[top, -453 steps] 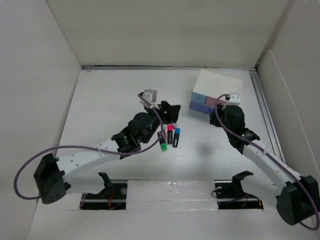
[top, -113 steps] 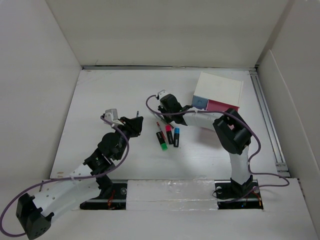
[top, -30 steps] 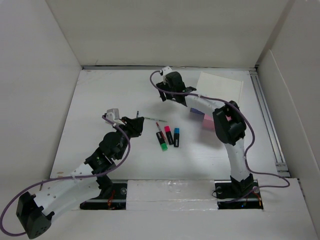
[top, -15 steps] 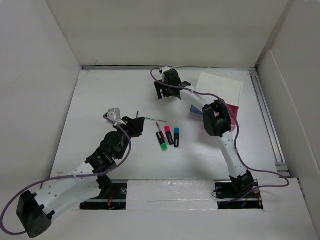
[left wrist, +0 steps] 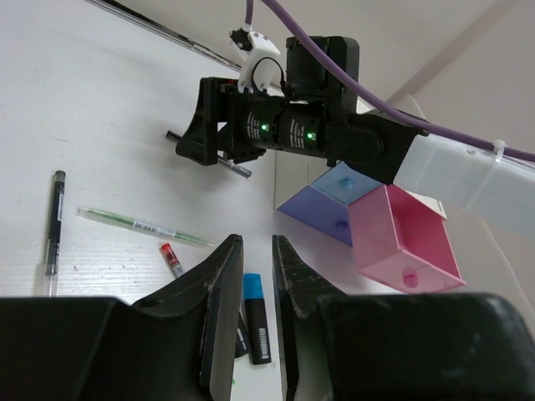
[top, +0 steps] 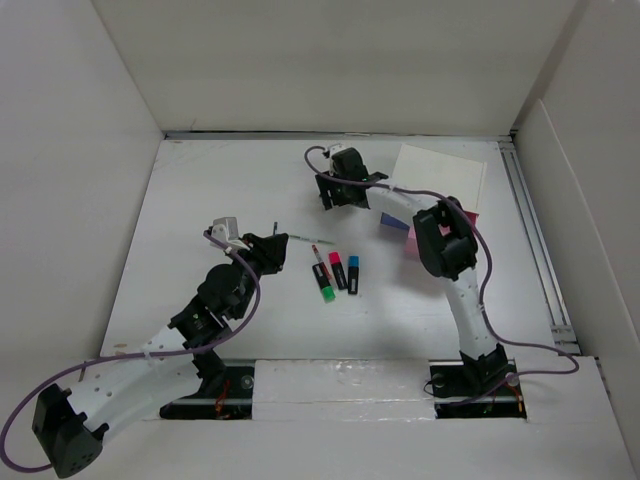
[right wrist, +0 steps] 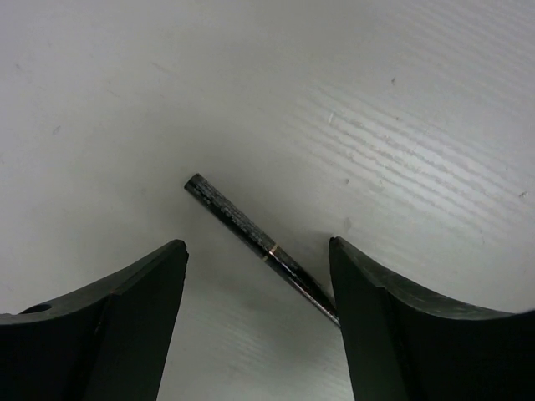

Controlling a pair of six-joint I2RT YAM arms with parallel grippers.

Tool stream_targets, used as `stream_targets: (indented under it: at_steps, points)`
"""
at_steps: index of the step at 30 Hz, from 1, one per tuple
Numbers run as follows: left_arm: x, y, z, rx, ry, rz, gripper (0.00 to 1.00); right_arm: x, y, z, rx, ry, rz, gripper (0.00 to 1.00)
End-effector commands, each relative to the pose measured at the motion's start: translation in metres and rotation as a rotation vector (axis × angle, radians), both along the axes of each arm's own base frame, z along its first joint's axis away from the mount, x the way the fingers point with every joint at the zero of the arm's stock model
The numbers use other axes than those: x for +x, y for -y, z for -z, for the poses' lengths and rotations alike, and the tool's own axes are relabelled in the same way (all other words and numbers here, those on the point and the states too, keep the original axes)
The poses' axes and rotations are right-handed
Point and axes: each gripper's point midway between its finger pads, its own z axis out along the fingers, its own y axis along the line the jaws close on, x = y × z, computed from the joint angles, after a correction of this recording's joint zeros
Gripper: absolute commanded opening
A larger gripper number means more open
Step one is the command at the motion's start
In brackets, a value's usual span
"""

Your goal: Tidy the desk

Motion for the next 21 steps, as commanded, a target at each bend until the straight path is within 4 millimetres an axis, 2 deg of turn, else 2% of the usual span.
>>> stream_targets:
  at_steps: [1,3,6,7,9,12,13,15,16,18,21]
  points:
    - [0.000,-0.002,-0.015,-0.031,0.044,-0.003,0.17,-0.013,0.002,-0.017,-0.035,0.028,0.005,0.71]
    - [0.000,-0.002,-0.016,-0.032,0.045,-0.001,0.17,-0.020,0.008,-0.014,-0.050,0.015,0.006,0.67]
    - [0.000,-0.001,-0.015,-0.031,0.044,-0.001,0.17,-0.030,0.014,-0.011,-0.058,-0.004,0.005,0.56]
    - [0.000,-0.001,-0.015,-0.031,0.044,0.001,0.17,-0.032,0.015,-0.010,-0.060,-0.006,0.008,0.48]
    - [0.000,-0.001,-0.016,-0.030,0.045,0.002,0.17,-0.038,0.014,-0.014,-0.064,-0.001,0.002,0.42]
    - [0.000,-0.001,-0.016,-0.031,0.044,0.002,0.17,-0.047,0.016,-0.009,-0.085,-0.010,0.003,0.30]
    - [0.000,-0.001,-0.016,-0.030,0.045,0.002,0.17,-0.052,0.014,-0.008,-0.092,-0.012,-0.004,0.20]
    - [-0.001,-0.001,-0.016,-0.032,0.045,0.004,0.17,-0.057,0.012,-0.007,-0.103,-0.008,-0.016,0.14]
    - [0.000,-0.001,-0.016,-0.031,0.046,0.004,0.17,-0.061,0.010,-0.009,-0.100,0.004,-0.024,0.07]
    - [-0.001,0.000,-0.016,-0.035,0.046,0.007,0.17,-0.066,0.005,-0.014,-0.096,0.026,-0.043,0.02]
    - [-0.001,0.000,-0.016,-0.034,0.045,0.008,0.17,-0.077,-0.009,-0.040,-0.059,0.080,-0.080,0.00]
